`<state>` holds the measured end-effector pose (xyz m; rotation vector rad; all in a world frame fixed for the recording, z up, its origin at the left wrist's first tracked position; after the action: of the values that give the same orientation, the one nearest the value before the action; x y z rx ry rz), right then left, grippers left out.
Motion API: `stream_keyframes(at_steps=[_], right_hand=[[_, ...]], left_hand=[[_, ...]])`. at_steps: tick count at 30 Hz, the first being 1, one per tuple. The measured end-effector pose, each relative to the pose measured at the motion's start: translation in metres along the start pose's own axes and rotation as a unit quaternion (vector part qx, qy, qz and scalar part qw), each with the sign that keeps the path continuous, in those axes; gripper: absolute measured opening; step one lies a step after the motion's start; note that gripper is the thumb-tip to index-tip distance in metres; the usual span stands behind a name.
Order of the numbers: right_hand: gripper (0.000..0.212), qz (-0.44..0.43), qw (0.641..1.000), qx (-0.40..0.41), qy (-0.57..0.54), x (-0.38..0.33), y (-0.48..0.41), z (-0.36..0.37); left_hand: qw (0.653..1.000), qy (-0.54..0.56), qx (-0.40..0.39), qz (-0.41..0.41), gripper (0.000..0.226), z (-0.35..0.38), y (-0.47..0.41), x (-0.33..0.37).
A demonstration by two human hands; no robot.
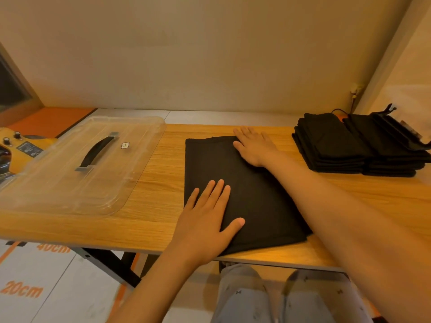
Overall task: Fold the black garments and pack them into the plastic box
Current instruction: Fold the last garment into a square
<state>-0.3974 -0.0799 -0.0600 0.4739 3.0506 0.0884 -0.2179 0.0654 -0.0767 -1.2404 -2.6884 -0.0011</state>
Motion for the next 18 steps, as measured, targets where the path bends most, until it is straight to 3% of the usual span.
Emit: stream_keyframes(at_steps=[4, 6, 8, 12, 15, 18], right_hand=[[0.054, -0.119, 0.992, 0.017, -0.032, -0.020, 0.078, -0.006], [0.054, -0.165, 0.984, 0.014, -0.071, -0.014, 0.127, -0.008], [0.056, -0.198, 0.977, -0.001, -0.081, -0.001, 0.176, -0.005], [0.060, -0.194, 0.981, -0.022, -0.020, 0.032, 0.232, 0.015], [0.060, -0.166, 0.986, -0.014, -0.028, 0.056, 0.238, 0.019], [0.076, -0.151, 0.988, -0.011, -0.025, 0.071, 0.247, 0.024]], left_hand=[[0.997, 0.069, 0.043, 0.017, 0.072, -0.011, 0.007, 0.002], [0.985, 0.132, 0.100, 0.043, 0.072, -0.021, 0.024, 0.006], [0.981, 0.145, 0.109, 0.075, 0.075, -0.024, 0.046, 0.011], [0.989, 0.027, 0.069, 0.125, 0.077, -0.001, 0.074, 0.008], [0.985, -0.017, 0.095, 0.141, 0.062, 0.004, 0.082, -0.003], [0.978, -0.030, 0.123, 0.163, 0.048, 0.004, 0.087, -0.009]])
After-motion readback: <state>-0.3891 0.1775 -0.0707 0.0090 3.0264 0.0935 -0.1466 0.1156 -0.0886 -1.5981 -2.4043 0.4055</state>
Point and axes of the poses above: each hand's wrist, its own y-axis away from the middle knuckle, its own z-axis out of the palm, x = y × z, the point moved 6 cm from there along -y, towards the middle knuckle, and after that the axes turned 14 degrees about z, right-handed, at the moved point
